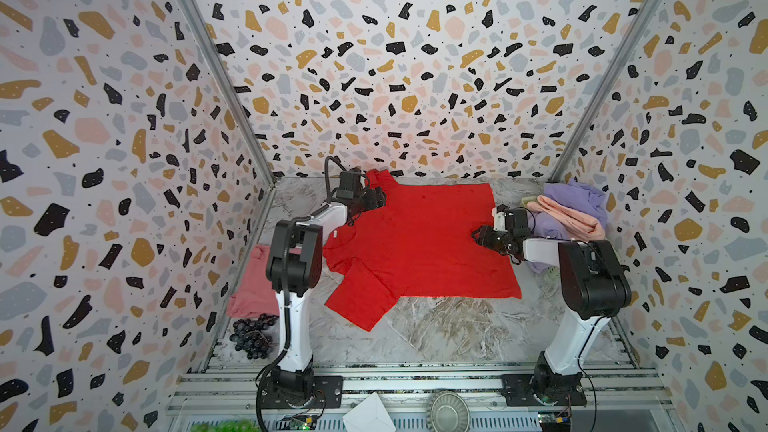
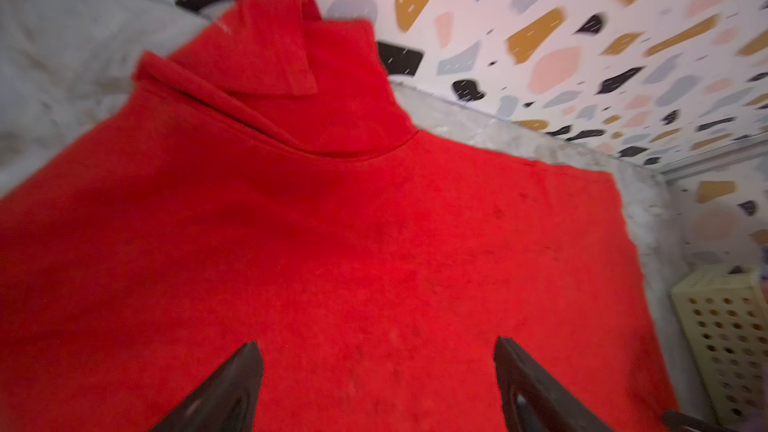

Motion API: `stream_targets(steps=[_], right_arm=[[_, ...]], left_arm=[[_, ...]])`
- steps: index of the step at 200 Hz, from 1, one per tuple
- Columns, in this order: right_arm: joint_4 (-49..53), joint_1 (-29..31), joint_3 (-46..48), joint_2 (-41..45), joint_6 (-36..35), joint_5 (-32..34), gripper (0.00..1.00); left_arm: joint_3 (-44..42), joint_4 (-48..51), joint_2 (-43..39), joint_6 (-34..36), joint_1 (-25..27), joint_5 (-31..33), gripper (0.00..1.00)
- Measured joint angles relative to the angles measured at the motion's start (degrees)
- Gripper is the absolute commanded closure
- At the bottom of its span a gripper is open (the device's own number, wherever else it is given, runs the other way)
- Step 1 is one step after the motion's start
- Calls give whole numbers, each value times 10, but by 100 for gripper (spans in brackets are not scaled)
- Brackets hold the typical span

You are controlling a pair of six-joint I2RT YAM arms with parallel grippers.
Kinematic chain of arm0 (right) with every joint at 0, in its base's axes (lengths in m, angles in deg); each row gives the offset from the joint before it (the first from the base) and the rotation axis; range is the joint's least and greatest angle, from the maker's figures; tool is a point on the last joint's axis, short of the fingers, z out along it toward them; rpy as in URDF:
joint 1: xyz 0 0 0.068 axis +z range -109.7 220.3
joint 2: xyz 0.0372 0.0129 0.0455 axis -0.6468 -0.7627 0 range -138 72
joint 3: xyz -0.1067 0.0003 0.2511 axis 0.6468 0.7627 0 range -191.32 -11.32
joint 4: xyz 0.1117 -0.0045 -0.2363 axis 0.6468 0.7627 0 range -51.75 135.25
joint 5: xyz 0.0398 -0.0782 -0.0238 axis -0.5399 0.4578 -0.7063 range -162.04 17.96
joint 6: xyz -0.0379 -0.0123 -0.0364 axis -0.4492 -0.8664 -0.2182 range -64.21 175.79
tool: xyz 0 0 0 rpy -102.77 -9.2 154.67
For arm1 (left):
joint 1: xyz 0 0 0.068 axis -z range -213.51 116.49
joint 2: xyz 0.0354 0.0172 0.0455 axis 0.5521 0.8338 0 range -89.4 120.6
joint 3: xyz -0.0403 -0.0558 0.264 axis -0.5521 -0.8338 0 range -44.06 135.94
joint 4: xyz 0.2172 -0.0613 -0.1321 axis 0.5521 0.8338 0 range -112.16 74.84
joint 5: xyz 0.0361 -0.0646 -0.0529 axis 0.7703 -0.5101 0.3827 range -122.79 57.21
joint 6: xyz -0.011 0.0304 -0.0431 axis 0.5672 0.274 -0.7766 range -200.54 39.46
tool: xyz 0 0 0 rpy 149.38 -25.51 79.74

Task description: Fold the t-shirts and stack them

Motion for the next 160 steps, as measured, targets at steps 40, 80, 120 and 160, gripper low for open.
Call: stream_targets(steps=[40, 80, 120, 160], right_arm=[[20, 10, 24, 120, -1, -1, 40], [26, 16, 83, 226, 8, 6, 18], [33, 22, 136, 264, 21, 7, 7], [31, 32, 162, 272, 30, 5, 4]], left_arm=[[-181, -23, -230, -17, 23, 26, 11], [-395, 30, -396, -41, 68, 74, 4], [-532, 85, -533, -78, 81, 108, 0], [-622, 66, -566, -120, 86, 110, 0]])
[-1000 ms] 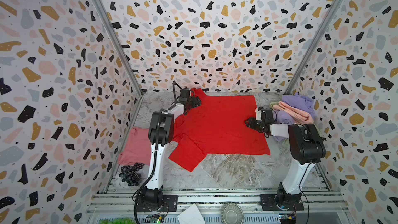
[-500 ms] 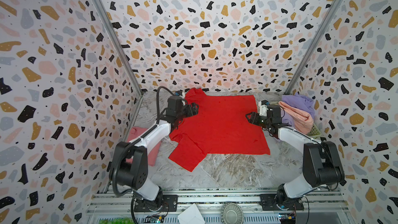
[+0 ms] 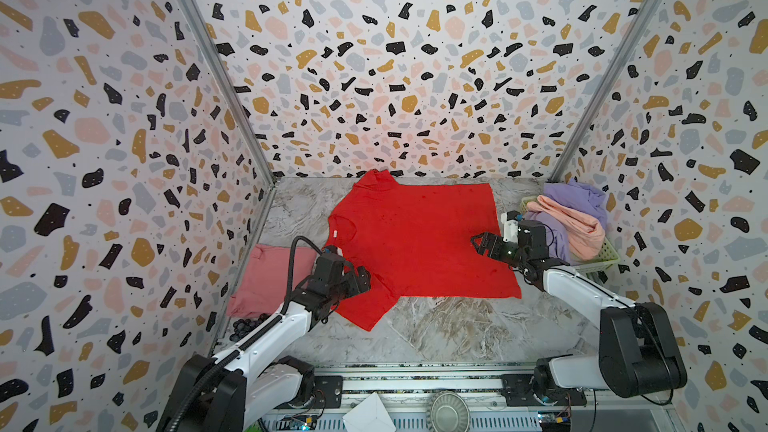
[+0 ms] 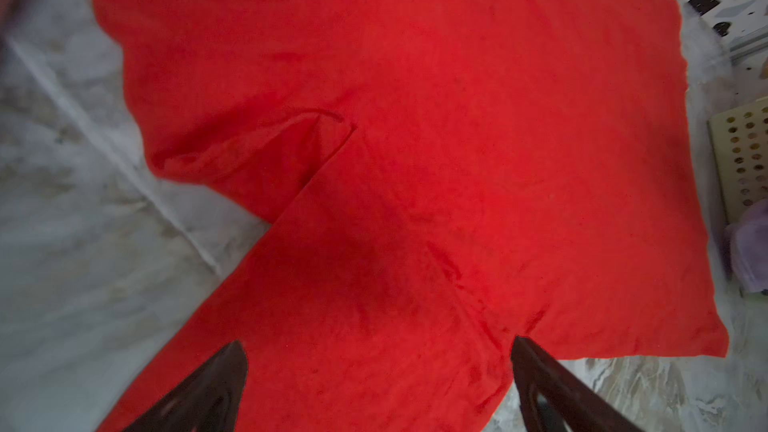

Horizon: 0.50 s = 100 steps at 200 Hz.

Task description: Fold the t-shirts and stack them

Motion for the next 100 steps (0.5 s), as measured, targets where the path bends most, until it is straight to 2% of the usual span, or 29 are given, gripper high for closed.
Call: stream_targets(steps=[34, 58, 100], right_arm=[[-2, 3, 19, 7, 2, 0, 0], [-9, 3, 33, 8, 2, 0, 1], [-28, 3, 45, -9, 3, 1, 1]], left_arm=[[-41, -2, 4, -14, 6, 12, 0], [-57, -22, -5, -18, 17, 17, 0], [-99, -48, -54, -58, 94, 40, 0]])
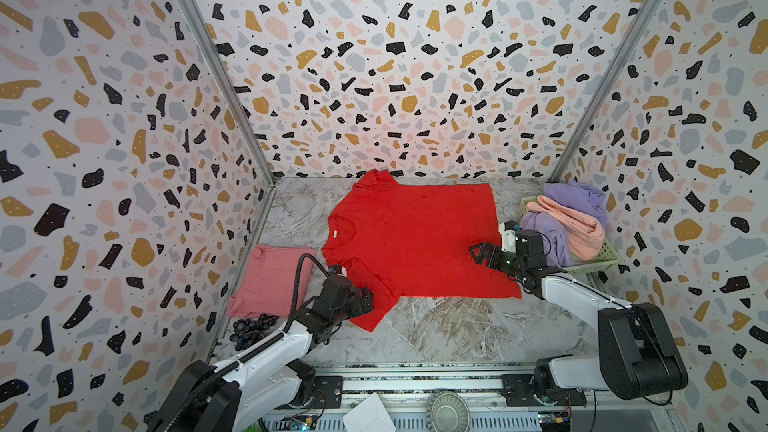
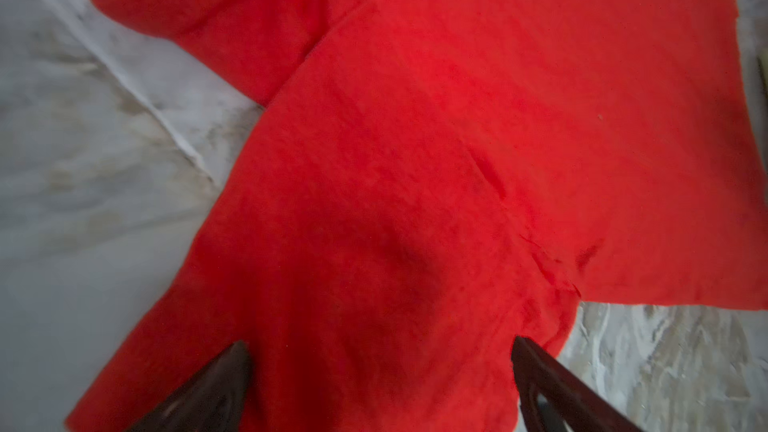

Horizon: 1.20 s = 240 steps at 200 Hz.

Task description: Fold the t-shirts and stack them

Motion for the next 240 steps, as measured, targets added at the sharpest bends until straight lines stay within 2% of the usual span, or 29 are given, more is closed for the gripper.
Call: stream_targets(steps=[21, 47, 79, 99, 117, 130, 153, 173, 191, 208, 240], right_arm=[[-27, 0, 0, -42, 5, -1, 0], [-49, 0, 0, -101, 14, -5, 0], [-70, 0, 0, -110, 19, -7, 0], [-73, 0, 1, -110, 20, -7, 0], [-74, 0, 1, -111, 19, -7, 0], [-74, 0, 1, -111, 19, -7, 0], [-74, 0, 0, -111, 19, -9, 0], [-69, 0, 0, -106, 19, -9, 0], [-59, 0, -5, -100, 17, -9, 0], [-52, 0, -23, -98, 12, -7, 0], [-46, 0, -90, -112, 2, -5, 0]], left_arm=[[-23, 2, -43, -47, 56, 6, 0], [-51, 5, -97, -107, 100, 4, 0], [-72, 10, -153, -190, 169, -3, 0], [-72, 50, -194, -240, 216, -11, 0], [-51, 118, -221, -257, 231, -16, 0], [-15, 172, -228, -255, 231, -1, 0], [104, 255, -207, -228, 231, 63, 0], [188, 265, -172, -184, 231, 124, 0], [218, 252, -138, -140, 221, 161, 0], [230, 235, -92, -88, 182, 177, 1], [243, 156, 28, 1, 56, 149, 1]])
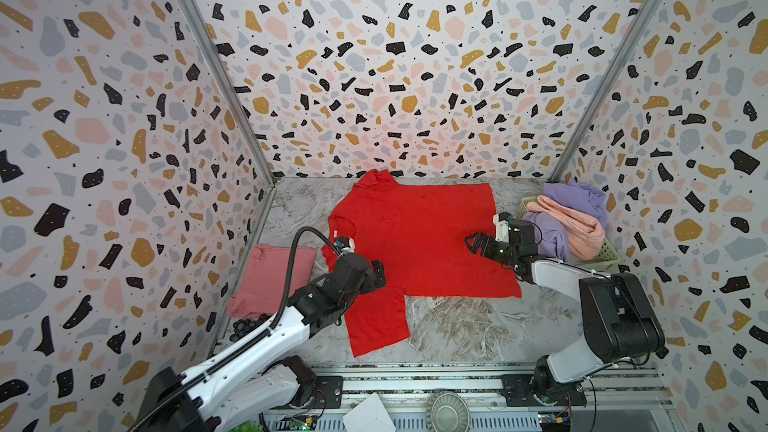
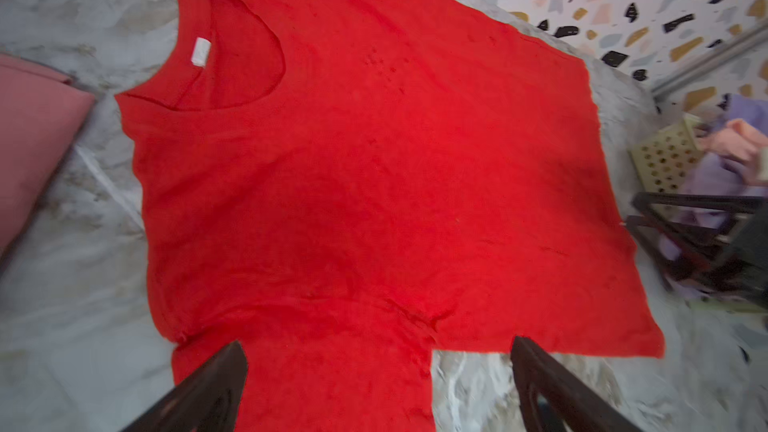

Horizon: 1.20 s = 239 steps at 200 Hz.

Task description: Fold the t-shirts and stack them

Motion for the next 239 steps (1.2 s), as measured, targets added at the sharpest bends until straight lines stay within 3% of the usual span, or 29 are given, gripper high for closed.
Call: stream_targets(steps=[27, 82, 148, 191, 239], right_arm=[[-7, 0, -69, -47, -7, 1, 1], [-9, 0, -188, -187, -22, -15, 2], [-40, -2, -317, -297, -23, -36, 2], [1, -3, -401, -367, -24, -38, 4], [61, -8, -402, -373, -57, -51, 8]], left_arm=[[46, -69, 134, 48, -87, -42, 0], [203, -166, 398, 101, -170, -139, 5], [454, -195, 623, 131, -209, -224, 5], [533, -186, 716, 129, -222, -254, 5], [520, -193, 710, 136, -228, -278, 8]])
